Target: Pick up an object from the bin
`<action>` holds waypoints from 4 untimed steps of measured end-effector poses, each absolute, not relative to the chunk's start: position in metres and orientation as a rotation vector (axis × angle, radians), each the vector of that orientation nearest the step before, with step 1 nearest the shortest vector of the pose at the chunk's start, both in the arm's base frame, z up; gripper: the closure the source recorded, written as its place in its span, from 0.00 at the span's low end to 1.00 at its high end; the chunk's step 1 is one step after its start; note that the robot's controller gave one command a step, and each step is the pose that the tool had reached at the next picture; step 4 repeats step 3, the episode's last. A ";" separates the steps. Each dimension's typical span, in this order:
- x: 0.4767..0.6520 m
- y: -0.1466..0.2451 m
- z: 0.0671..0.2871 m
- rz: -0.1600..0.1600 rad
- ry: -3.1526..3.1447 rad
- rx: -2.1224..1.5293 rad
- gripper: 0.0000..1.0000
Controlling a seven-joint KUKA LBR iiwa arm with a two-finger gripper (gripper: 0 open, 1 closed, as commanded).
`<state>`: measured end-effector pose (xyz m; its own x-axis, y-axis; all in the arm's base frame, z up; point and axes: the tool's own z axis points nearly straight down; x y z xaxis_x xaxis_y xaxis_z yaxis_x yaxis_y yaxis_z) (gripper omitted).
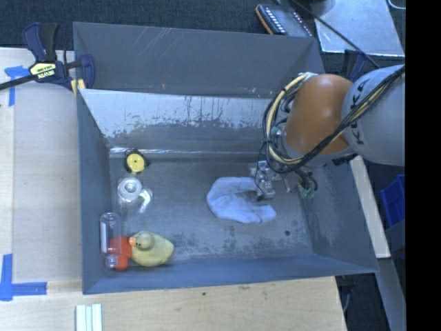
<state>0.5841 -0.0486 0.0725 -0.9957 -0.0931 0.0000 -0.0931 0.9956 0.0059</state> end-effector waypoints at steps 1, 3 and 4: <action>0.585 -0.049 0.084 -0.008 -3.141 0.147 1.00; 0.582 -0.049 0.118 -0.011 -3.131 0.146 1.00; 0.582 -0.049 0.118 -0.011 -3.131 0.146 1.00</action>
Offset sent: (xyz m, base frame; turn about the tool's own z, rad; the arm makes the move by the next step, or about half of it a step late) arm -0.0001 -0.0001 0.1217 0.0000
